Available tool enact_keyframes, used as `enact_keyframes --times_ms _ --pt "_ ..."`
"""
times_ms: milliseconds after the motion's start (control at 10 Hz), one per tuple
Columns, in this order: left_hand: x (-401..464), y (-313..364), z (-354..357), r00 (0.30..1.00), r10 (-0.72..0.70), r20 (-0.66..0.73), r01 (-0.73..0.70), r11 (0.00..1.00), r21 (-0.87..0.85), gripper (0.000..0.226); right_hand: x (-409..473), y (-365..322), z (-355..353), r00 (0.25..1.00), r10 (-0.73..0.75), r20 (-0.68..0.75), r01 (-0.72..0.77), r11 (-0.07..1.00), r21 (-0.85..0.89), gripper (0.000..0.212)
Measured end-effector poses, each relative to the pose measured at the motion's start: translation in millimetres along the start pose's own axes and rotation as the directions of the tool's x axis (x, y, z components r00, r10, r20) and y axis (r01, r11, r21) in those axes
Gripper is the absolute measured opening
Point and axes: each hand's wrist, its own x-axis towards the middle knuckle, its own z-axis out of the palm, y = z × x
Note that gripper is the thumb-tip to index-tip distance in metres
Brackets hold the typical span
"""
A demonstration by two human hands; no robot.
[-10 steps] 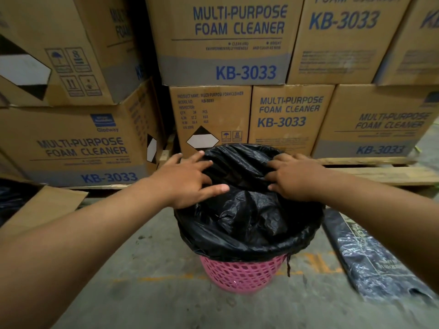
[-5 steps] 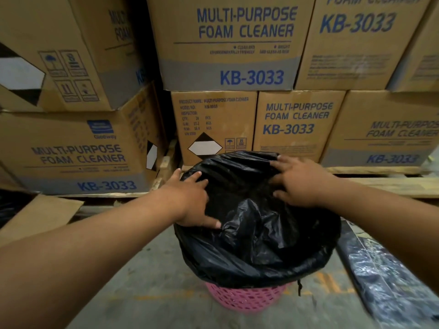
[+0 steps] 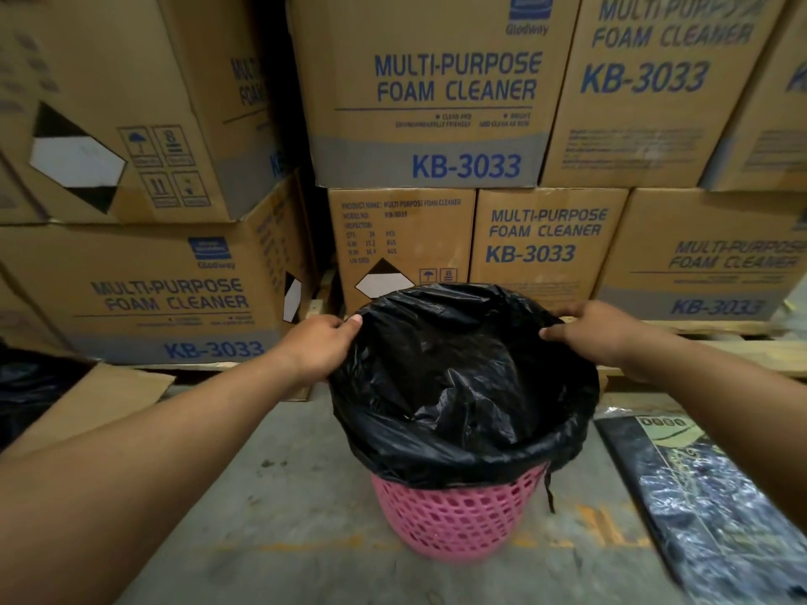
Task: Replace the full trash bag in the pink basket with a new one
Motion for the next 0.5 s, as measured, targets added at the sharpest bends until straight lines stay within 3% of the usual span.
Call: enact_keyframes --times_ms 100,200,300,400,500 --pt "4.8 -2.4 -0.7 1.000 0.004 -0.001 -0.004 1.000 -0.026 0.045 3.6 -4.0 2.6 1.000 -0.025 0.004 0.025 0.999 0.021 0.060" --pt "3.7 -4.5 1.6 0.998 0.048 0.030 -0.049 0.998 0.044 0.046 2.8 -5.4 6.9 0.998 -0.051 0.025 0.053 0.994 -0.099 0.068" --pt "0.6 -6.6 1.8 0.991 0.119 0.063 -0.132 0.955 0.266 0.053 0.7 -7.6 8.3 0.996 -0.026 0.089 0.052 0.951 -0.304 0.079" --pt "2.0 -8.5 2.8 0.985 0.145 0.094 -0.173 0.851 0.496 0.064 -1.7 -14.3 9.9 0.994 -0.001 0.109 0.048 0.900 -0.433 0.082" --pt "3.9 8.8 -4.9 0.984 0.170 0.055 -0.165 0.746 0.646 0.082 -0.4 -30.5 4.6 0.996 -0.066 0.057 0.085 0.870 -0.486 0.079"
